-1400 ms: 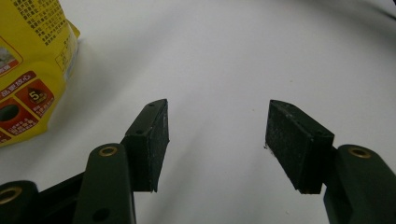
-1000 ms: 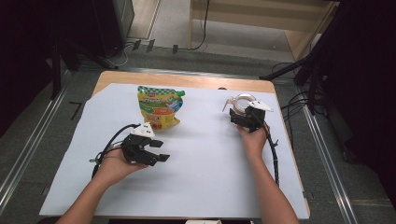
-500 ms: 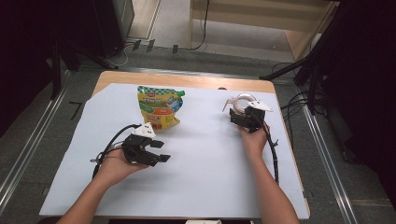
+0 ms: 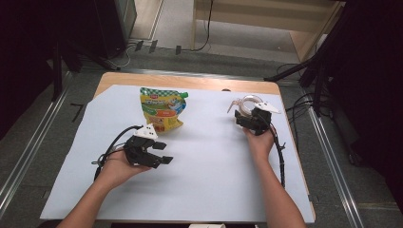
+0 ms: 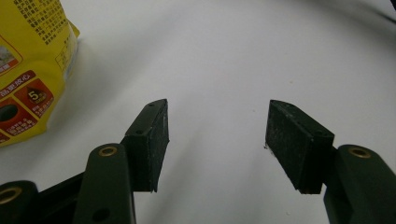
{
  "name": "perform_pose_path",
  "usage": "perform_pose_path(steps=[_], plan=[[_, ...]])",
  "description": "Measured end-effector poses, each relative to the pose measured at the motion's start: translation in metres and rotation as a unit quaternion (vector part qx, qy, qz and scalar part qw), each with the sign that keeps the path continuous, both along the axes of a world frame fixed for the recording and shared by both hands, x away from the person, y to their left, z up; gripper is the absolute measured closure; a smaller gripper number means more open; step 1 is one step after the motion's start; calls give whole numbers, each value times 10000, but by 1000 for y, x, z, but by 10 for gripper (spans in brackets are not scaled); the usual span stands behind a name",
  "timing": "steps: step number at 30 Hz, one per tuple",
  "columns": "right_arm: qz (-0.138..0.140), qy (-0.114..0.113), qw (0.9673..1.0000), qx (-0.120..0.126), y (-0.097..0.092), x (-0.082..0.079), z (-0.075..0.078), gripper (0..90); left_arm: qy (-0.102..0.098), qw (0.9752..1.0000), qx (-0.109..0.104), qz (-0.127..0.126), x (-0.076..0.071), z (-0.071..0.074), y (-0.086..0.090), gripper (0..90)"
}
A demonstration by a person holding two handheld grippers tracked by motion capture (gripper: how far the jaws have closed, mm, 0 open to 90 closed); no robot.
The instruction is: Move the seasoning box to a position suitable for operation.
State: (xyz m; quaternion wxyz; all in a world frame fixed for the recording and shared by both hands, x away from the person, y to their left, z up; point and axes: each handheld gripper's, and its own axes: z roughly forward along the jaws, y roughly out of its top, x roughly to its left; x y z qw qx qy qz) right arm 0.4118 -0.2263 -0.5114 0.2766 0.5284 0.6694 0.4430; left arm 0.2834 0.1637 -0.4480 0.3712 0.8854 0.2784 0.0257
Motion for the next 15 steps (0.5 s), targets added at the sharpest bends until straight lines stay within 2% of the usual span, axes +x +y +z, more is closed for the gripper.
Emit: perform_pose_path(steps=[9, 13, 15], plan=[[209, -160, 9997, -24, 3, -14, 19, 119, -3, 10000, -9, -28, 3, 0, -3, 406], [419, -187, 9989, 59, 8, -27, 28, 119, 7, 10000, -2, -54, 5, 0, -5, 405], [504, -202, 9985, 4, 11, -32, 30, 119, 17, 10000, -12, -52, 6, 0, -5, 404]])
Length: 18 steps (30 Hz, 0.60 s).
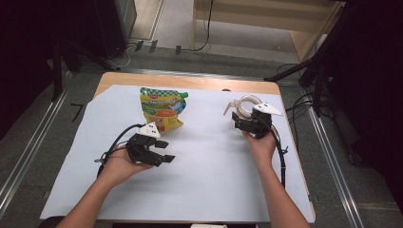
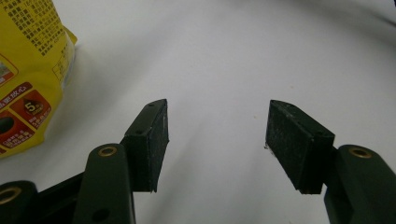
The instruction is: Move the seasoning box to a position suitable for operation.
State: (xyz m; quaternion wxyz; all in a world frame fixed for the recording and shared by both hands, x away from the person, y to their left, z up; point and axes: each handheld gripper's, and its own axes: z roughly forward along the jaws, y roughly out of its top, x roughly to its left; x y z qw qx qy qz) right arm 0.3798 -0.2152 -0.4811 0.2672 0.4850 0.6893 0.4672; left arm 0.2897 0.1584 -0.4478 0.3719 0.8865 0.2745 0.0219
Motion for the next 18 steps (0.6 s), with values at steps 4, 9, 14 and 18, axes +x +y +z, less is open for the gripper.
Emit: perform_pose_path(steps=[4, 9, 14, 18], plan=[[121, 35, 9999, -20, 4, -8, 3, 119, 34, 10000, 38, 64, 3, -1, 0, 405], [340, 74, 9994, -16, 12, -22, 8, 119, 114, 9999, -62, 112, 7, -1, 0, 409], [521, 35, 9986, -49, 17, -36, 12, 119, 152, 9998, -86, 137, 10, -1, 1, 415], [672, 35, 9976, -137, 19, -48, 14, 119, 191, 9996, -121, 160, 13, -2, 4, 418]])
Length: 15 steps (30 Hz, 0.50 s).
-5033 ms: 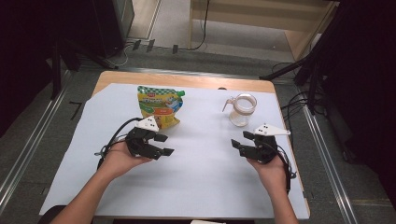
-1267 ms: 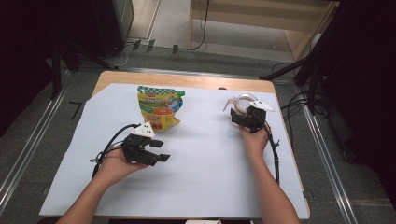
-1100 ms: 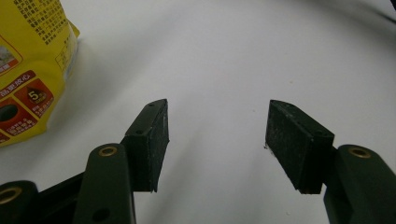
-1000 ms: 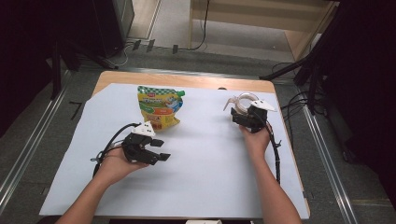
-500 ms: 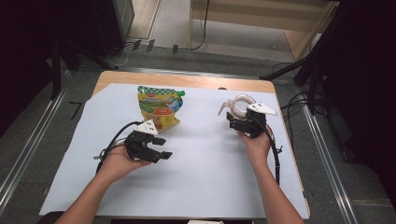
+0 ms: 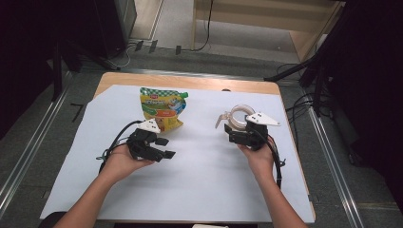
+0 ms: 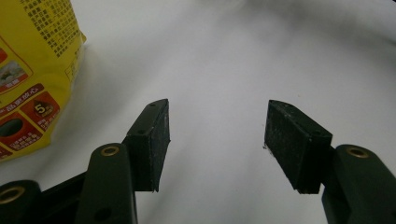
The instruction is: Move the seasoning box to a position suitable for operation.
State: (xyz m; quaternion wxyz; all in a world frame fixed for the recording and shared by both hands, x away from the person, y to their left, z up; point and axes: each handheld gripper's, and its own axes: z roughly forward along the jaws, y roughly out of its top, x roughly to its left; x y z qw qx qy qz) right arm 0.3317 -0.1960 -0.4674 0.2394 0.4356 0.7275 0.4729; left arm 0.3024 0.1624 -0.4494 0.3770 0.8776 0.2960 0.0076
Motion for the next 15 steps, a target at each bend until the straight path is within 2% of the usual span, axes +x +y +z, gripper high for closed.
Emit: perform_pose_path(steps=[1, 10, 15], plan=[[73, 6, 10000, -53, 1, -8, 1, 119, 10, 10000, -27, 27, 1, 0, 2, 418], [290, 11, 9995, -79, 2, -39, 5, 119, -6, 10000, -62, 75, 1, 1, 4, 420], [485, 42, 9988, -72, 6, -50, 5, 119, 11, 10000, -1, 64, 2, 0, 3, 425]])
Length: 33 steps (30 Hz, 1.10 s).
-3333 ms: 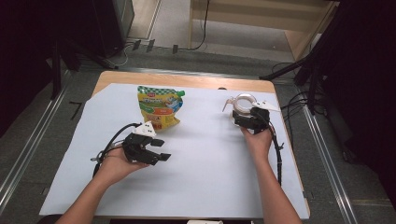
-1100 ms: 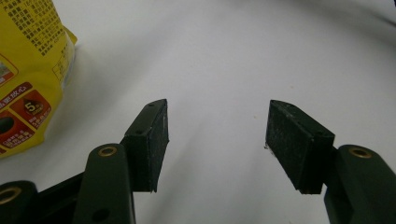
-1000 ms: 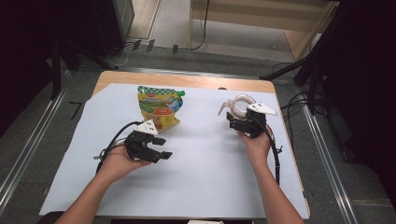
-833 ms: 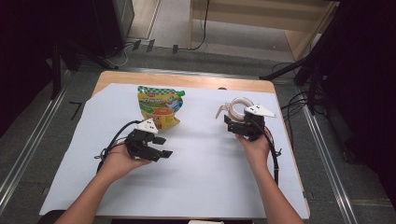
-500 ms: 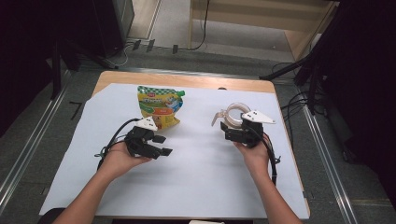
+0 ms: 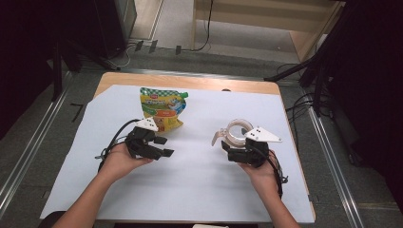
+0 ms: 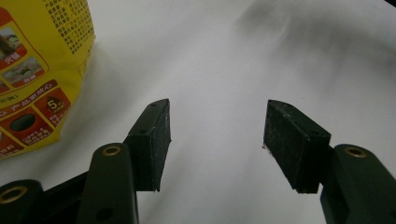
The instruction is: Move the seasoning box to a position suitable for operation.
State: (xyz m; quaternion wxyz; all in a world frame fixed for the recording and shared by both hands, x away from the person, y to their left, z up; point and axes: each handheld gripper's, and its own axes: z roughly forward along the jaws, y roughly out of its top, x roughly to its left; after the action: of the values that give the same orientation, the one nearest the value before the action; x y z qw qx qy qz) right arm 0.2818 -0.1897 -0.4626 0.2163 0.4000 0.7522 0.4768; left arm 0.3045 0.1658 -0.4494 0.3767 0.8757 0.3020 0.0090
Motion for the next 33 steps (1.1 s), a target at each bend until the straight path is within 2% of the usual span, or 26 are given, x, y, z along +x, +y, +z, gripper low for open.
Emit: perform_pose_path(steps=[6, 9, 18, 27, 33], plan=[[287, 28, 9996, -34, 16, -2, -3, 119, -4, 10000, -4, -21, 0, 0, 1, 430], [476, 63, 9988, -108, 27, -4, -7, 119, 18, 10000, -65, 45, 0, 1, 2, 428], [954, 210, 9949, -234, 62, -6, -24, 119, 12, 10000, -56, 72, 0, 1, 2, 429], [1166, 266, 9923, -320, 83, -3, -37, 119, -27, 10000, 5, 12, -1, 1, 1, 429], [1187, 249, 9920, -354, 89, -3, -42, 118, -21, 10000, -36, 13, -1, 1, 1, 429]])
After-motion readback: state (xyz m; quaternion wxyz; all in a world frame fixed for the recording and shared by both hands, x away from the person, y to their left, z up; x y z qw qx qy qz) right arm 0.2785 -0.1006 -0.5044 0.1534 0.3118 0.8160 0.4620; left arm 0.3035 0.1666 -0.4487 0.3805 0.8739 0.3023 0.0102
